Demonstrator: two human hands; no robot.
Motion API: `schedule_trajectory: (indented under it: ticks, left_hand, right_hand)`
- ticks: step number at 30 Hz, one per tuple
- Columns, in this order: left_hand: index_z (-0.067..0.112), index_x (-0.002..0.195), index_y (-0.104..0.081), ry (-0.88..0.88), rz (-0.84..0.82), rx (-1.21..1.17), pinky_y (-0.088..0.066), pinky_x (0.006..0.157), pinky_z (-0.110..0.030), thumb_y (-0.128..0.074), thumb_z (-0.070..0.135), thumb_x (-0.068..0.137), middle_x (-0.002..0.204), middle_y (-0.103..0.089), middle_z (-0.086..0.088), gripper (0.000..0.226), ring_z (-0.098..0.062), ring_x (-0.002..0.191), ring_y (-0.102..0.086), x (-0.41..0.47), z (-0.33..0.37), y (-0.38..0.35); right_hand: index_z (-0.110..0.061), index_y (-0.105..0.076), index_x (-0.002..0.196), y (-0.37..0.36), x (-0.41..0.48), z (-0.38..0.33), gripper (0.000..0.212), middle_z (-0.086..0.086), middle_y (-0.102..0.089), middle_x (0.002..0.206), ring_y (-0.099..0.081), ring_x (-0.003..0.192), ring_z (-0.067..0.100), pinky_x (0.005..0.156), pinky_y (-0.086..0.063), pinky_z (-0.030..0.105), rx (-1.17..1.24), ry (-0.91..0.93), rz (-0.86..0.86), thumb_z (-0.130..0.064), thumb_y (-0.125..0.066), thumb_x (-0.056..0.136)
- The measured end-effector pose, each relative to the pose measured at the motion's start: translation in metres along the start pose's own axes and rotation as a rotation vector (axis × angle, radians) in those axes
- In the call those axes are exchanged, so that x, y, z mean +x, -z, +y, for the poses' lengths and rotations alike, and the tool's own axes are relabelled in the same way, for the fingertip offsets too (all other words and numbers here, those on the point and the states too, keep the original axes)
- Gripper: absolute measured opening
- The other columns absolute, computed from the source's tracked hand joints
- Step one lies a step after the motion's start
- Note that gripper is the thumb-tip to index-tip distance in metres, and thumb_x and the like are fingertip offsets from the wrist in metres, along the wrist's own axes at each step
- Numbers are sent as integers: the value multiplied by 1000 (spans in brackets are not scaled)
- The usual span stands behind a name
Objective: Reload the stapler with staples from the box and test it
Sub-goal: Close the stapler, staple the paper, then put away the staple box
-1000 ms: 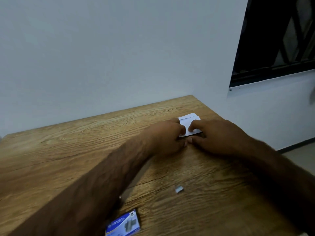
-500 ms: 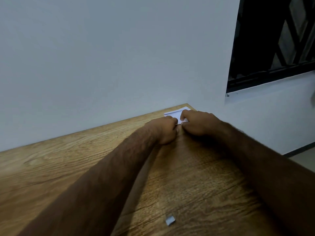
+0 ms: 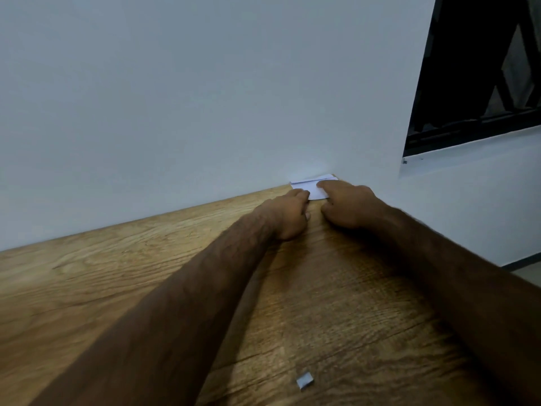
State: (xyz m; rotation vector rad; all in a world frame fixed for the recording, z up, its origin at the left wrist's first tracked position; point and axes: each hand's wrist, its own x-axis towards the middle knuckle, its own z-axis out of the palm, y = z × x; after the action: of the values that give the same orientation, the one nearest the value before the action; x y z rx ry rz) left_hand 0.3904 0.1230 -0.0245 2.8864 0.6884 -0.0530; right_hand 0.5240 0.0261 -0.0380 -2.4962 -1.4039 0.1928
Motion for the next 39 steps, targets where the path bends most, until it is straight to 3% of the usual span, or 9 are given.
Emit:
schedule_trajectory:
  ticks: [4, 7, 11, 14, 18, 23, 27, 33, 39]
  left_hand:
    - [12, 115, -57, -32, -77, 29, -46, 103, -44, -46, 24, 101, 129, -59, -8, 21, -28, 117, -58, -36, -10, 2]
    - [17, 111, -59, -42, -136, 34, -47, 100, -40, -46, 25, 102, 117, -64, -3, 18, -25, 110, -60, -74, -17, 10]
    - [26, 101, -62, -23, -128, -110, -45, 87, -31, -45, 28, 106, 82, -62, 14, 18, -7, 81, -59, -145, -30, 23]
    - [28, 116, -69, -45, -95, -159, -52, 97, -35, -47, 35, 105, 104, -75, 10, 25, -9, 100, -68, -206, -40, 24]
    - [38, 119, -65, -155, 56, -149, -54, 94, -31, -51, 53, 98, 116, -70, 25, 30, 4, 108, -65, -287, -51, 15]
    - [33, 117, -67, -262, 177, -119, -42, 99, -12, -58, 69, 88, 130, -63, 19, 48, 5, 121, -57, -352, -50, -10]
    - [35, 126, -63, -197, 214, -121, -44, 103, -22, -63, 69, 83, 141, -55, 18, 56, 1, 127, -52, -362, -48, -23]
    - [27, 113, -73, -132, 240, -138, -42, 101, -25, -64, 52, 88, 130, -58, 10, 37, -9, 119, -55, -366, -41, -28]
    - [23, 106, -76, -105, 267, -126, -40, 101, -24, -67, 33, 91, 128, -60, 6, 20, -10, 118, -56, -380, -46, -31]
  right_hand:
    - [-28, -47, 145, 3, -33, -2, 55, -3, -46, 155, -43, 140, 17, 115, -32, 39, -24, 133, 58, -26, -52, 91]
    - [-29, -57, 135, 8, -68, -8, 39, -3, -58, 139, -55, 119, 16, 97, -43, 33, -15, 205, -79, -27, -55, 96]
    - [-45, -61, 124, 18, -125, -24, 32, -16, -63, 118, -57, 101, 7, 95, -49, 38, -36, 339, -154, -41, -59, 92]
    - [-57, -58, 120, 23, -170, -36, 46, -27, -63, 112, -60, 100, -1, 87, -53, 35, 7, 444, -237, -73, -51, 77]
    - [-68, -52, 120, 17, -212, -51, 54, -36, -57, 125, -62, 105, -5, 85, -57, 32, 154, 505, -344, -86, -53, 69]
    - [-64, -53, 121, -8, -245, -87, 48, -39, -52, 125, -50, 119, -11, 91, -48, 28, 169, 667, -229, -80, -54, 76]
    - [-57, -46, 131, -29, -258, -120, 56, -38, -51, 124, -43, 119, -8, 96, -41, 29, 181, 691, -166, -75, -53, 78]
    - [-45, -64, 117, -44, -265, -144, 34, -26, -59, 111, -49, 107, -2, 93, -41, 34, 195, 642, -100, -51, -61, 83]
    - [-44, -69, 110, -37, -271, -128, 35, -24, -61, 101, -57, 96, -1, 78, -49, 25, 279, 548, -138, -51, -63, 76]
